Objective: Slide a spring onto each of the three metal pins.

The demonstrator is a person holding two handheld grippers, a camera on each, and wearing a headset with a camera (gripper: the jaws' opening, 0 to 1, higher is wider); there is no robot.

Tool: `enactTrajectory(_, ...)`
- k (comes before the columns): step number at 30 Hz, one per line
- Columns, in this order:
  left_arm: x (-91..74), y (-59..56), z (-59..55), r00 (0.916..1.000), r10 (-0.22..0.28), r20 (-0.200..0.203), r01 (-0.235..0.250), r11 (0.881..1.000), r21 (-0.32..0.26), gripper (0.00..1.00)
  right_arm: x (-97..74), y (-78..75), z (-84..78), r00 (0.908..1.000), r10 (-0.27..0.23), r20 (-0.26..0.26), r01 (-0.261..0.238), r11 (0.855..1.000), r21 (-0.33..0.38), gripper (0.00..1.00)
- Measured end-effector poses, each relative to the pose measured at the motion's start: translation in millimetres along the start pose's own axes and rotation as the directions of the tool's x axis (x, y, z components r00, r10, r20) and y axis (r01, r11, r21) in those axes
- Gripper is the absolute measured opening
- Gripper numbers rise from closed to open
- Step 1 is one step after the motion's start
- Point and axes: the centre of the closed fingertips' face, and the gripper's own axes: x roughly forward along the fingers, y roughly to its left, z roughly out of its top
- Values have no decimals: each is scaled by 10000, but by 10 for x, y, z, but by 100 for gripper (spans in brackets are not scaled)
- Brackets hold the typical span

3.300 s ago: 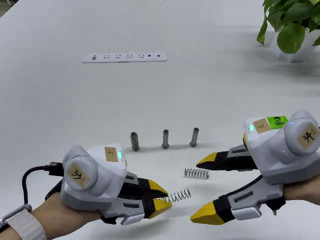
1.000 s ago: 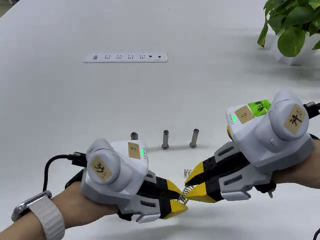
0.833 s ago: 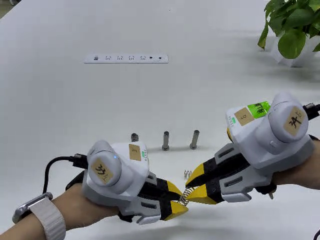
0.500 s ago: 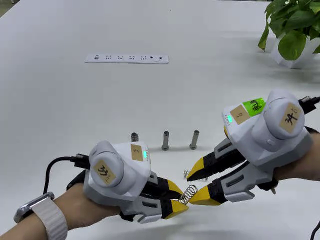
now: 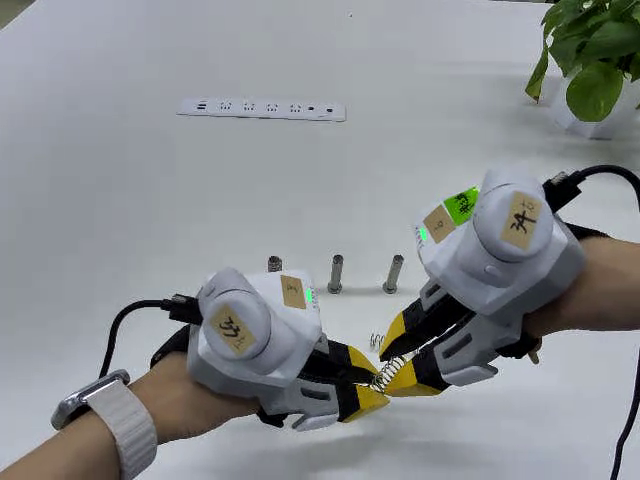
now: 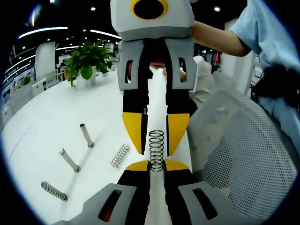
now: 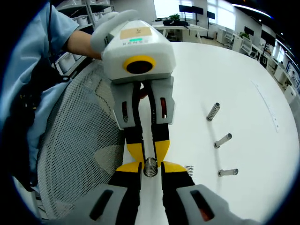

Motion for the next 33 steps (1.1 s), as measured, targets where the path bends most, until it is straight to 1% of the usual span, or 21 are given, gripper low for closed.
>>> enactTrajectory(7,15,-7,30,10000,0,83,0,10000,27,9,17,-1,-29,9998,71,-167,-72,10000,-15,16)
enactTrajectory(12,21,-13,29,10000,-21,38,20,10000,80,9,20,14,-38,9996,148,-249,-149,9999,-33,14)
enactTrajectory(14,23,-17,30,10000,-37,-1,37,9999,104,9,27,41,-38,9992,238,-325,-238,9997,-4,13)
enactTrajectory(17,27,-14,22,9999,-11,-106,14,9998,204,9,33,43,-32,9991,221,-364,-226,9996,-139,13)
enactTrajectory(21,29,-18,16,9998,-43,-172,45,9999,125,10,34,54,-32,9988,295,-395,-304,9993,-226,12)
enactTrajectory(24,39,-30,10,9997,-44,-222,47,9999,134,10,39,65,-46,9980,375,-519,-391,9988,-302,12)
enactTrajectory(27,41,-24,9,9998,16,-215,-16,10000,-25,10,44,60,-50,9975,368,-603,-393,9984,-411,12)
enactTrajectory(33,12,0,17,9997,227,-36,-228,9977,-635,11,32,39,-33,9976,358,-585,-387,9981,-479,12)
